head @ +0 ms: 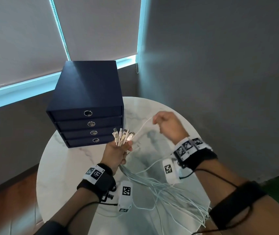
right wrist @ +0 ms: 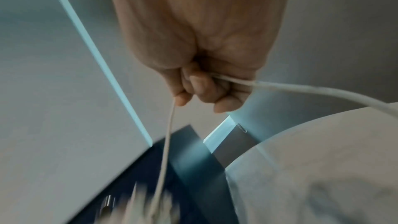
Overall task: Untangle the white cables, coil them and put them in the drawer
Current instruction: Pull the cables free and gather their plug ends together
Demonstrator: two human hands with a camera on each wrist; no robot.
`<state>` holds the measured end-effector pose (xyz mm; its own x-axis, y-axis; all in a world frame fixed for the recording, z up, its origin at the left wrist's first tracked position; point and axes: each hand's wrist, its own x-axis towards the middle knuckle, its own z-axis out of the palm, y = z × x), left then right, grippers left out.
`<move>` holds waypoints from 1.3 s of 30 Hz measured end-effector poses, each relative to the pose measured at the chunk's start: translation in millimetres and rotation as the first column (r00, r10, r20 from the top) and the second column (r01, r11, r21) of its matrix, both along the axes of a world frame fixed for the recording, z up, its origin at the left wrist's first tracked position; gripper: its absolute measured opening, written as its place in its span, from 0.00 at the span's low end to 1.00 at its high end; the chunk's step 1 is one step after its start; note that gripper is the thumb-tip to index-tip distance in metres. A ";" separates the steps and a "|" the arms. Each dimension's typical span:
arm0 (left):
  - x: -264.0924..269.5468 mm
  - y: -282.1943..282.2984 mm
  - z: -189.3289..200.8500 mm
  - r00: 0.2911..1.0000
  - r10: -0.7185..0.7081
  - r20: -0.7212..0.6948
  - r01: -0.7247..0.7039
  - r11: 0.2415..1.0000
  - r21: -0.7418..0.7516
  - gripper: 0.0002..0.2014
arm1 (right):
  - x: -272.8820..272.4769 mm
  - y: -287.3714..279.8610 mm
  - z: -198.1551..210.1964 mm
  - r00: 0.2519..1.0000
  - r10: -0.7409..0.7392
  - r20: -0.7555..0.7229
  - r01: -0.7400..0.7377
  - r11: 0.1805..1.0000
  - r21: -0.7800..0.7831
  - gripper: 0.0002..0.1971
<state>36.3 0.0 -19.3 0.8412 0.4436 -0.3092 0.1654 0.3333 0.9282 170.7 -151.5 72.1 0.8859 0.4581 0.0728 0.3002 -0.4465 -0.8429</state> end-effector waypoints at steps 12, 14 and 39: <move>1.1 2.2 -6.8 0.998 0.023 -0.062 -0.020 0.999 0.050 0.07 | 44.4 -44.7 27.3 0.875 -0.473 -0.107 0.483 0.869 0.106 0.12; 1.4 0.4 -5.1 0.997 0.017 -0.070 -0.013 0.998 0.068 0.07 | 42.4 -48.2 16.7 0.928 -0.371 0.027 0.365 0.893 -0.264 0.11; -0.9 4.9 -14.5 0.983 0.131 -0.131 -0.136 0.990 -0.034 0.07 | 45.6 -75.7 -8.4 0.977 -0.213 -0.022 0.193 0.919 -0.344 0.16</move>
